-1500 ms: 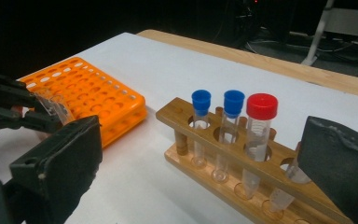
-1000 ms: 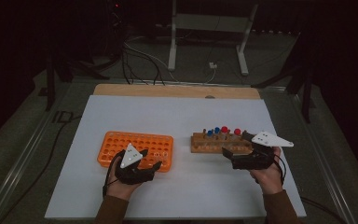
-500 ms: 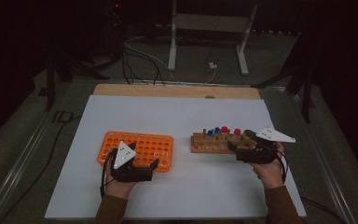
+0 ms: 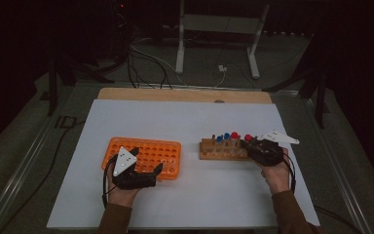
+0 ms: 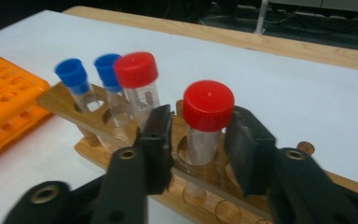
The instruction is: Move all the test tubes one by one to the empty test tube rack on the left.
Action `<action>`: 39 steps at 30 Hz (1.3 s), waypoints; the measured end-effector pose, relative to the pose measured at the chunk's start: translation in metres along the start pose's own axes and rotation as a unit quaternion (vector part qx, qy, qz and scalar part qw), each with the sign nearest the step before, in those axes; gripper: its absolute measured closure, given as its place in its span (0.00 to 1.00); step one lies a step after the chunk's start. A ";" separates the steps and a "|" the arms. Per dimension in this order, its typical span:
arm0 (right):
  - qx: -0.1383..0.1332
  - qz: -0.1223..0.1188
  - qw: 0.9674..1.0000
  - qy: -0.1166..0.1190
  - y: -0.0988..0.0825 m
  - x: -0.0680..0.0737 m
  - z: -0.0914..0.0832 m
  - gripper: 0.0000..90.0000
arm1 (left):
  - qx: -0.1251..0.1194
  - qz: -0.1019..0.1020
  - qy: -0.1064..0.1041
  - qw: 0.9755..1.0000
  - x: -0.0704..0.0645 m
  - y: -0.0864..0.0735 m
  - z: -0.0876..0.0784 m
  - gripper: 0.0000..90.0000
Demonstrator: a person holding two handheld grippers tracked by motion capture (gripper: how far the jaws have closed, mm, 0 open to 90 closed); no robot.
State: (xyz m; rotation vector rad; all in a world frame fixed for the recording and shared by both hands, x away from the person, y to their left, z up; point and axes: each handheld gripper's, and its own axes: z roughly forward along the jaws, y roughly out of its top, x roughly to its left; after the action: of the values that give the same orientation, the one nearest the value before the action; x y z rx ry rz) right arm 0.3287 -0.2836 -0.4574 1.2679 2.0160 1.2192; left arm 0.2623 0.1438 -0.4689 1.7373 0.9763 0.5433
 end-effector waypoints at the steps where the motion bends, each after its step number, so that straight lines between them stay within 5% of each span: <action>1: 0.002 0.001 1.000 0.000 0.000 -0.001 0.001 0.74 | 0.001 -0.001 -0.001 1.000 0.000 0.000 0.000 0.02; 6: 0.003 -0.003 1.000 -0.006 -0.001 -0.001 0.005 0.82 | 0.003 -0.002 0.002 1.000 0.000 -0.001 0.001 0.02; 39: -0.030 -0.028 0.999 -0.008 0.022 0.005 -0.020 0.82 | 0.011 0.008 -0.002 1.000 -0.004 -0.003 0.004 0.02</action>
State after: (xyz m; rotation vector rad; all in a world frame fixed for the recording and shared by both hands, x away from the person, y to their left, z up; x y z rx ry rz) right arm 0.3220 -0.2844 -0.4287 1.1809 1.9751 1.2296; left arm 0.2623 0.1388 -0.4730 1.7656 0.9695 0.5398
